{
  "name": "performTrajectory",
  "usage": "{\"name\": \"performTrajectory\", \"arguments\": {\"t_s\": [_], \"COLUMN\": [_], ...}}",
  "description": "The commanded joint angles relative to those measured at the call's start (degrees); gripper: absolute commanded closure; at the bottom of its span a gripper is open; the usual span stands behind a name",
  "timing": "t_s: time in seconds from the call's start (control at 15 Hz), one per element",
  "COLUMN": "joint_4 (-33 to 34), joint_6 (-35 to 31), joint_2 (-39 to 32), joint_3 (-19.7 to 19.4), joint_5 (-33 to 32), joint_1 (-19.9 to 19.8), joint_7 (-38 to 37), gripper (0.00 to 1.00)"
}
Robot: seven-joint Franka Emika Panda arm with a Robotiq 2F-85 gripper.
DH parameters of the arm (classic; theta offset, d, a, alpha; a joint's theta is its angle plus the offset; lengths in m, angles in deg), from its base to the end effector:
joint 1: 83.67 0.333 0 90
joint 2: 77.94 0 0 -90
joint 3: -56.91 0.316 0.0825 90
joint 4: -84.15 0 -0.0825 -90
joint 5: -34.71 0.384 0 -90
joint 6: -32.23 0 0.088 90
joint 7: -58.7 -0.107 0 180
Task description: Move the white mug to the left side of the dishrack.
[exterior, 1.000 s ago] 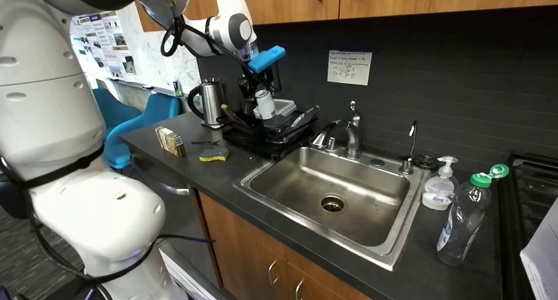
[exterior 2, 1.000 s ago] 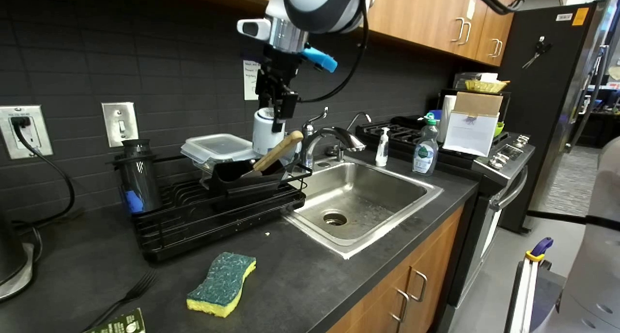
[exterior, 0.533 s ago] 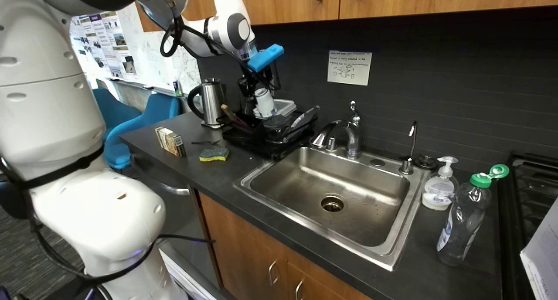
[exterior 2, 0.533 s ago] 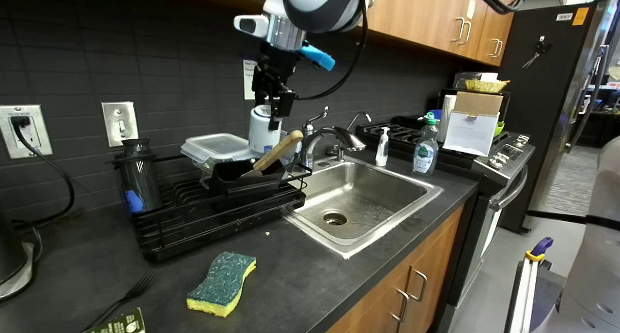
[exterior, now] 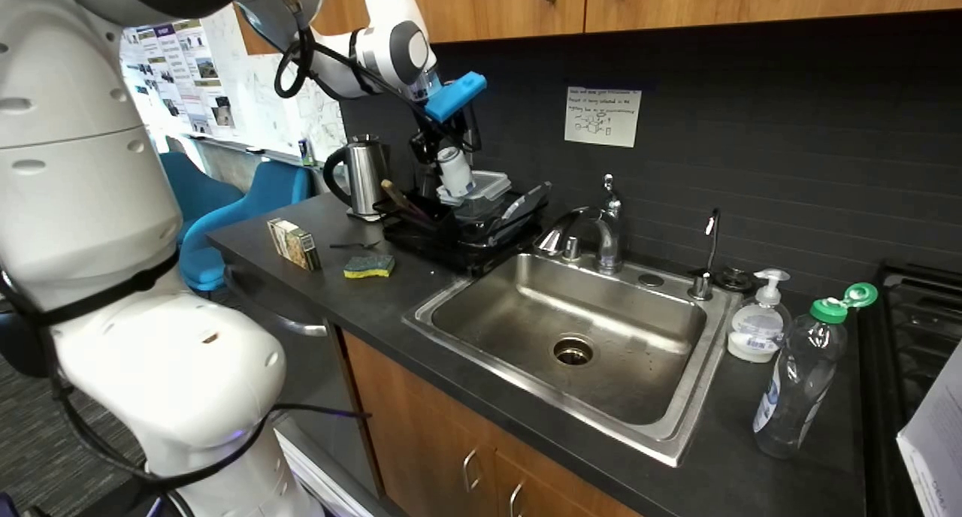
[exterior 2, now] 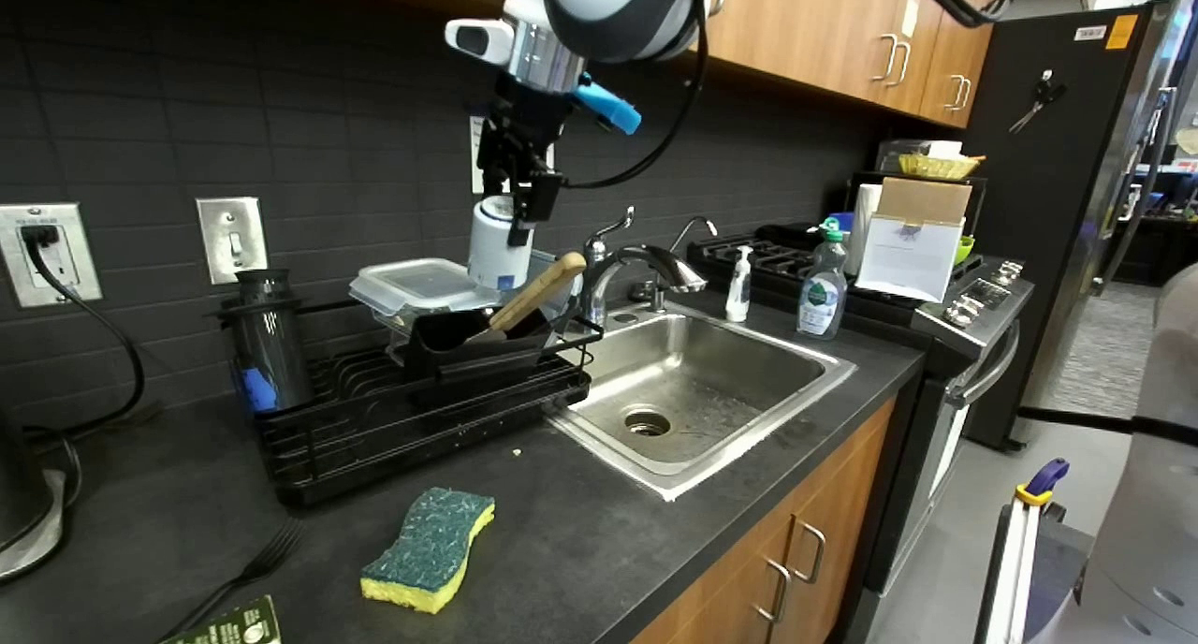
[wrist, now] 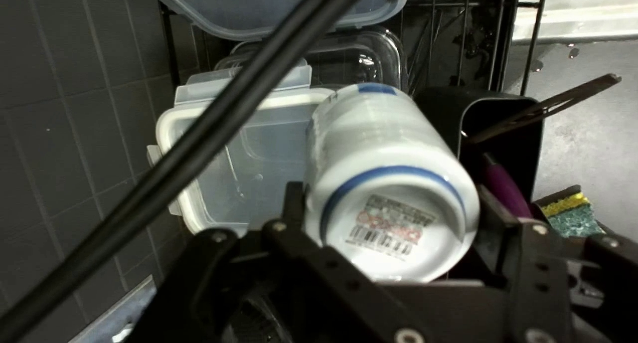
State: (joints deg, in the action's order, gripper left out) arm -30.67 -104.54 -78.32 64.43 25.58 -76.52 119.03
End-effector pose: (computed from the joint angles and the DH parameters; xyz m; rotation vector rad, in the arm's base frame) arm 0.5696 0.1475 0.4926 2.1730 1.8382 0.4272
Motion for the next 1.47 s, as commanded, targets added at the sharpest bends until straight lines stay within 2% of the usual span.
{"name": "performTrajectory", "arguments": {"t_s": [0.0,1.4], "joint_4": [0.3,3.4], "joint_6": [-1.7,-6.7], "joint_2": [0.6,-2.2], "joint_3": [0.3,1.9], "joint_5": [-1.8,0.4], "joint_1": [0.4,1.6], "joint_7": [-0.5,1.9], "gripper": [0.47,0.47]}}
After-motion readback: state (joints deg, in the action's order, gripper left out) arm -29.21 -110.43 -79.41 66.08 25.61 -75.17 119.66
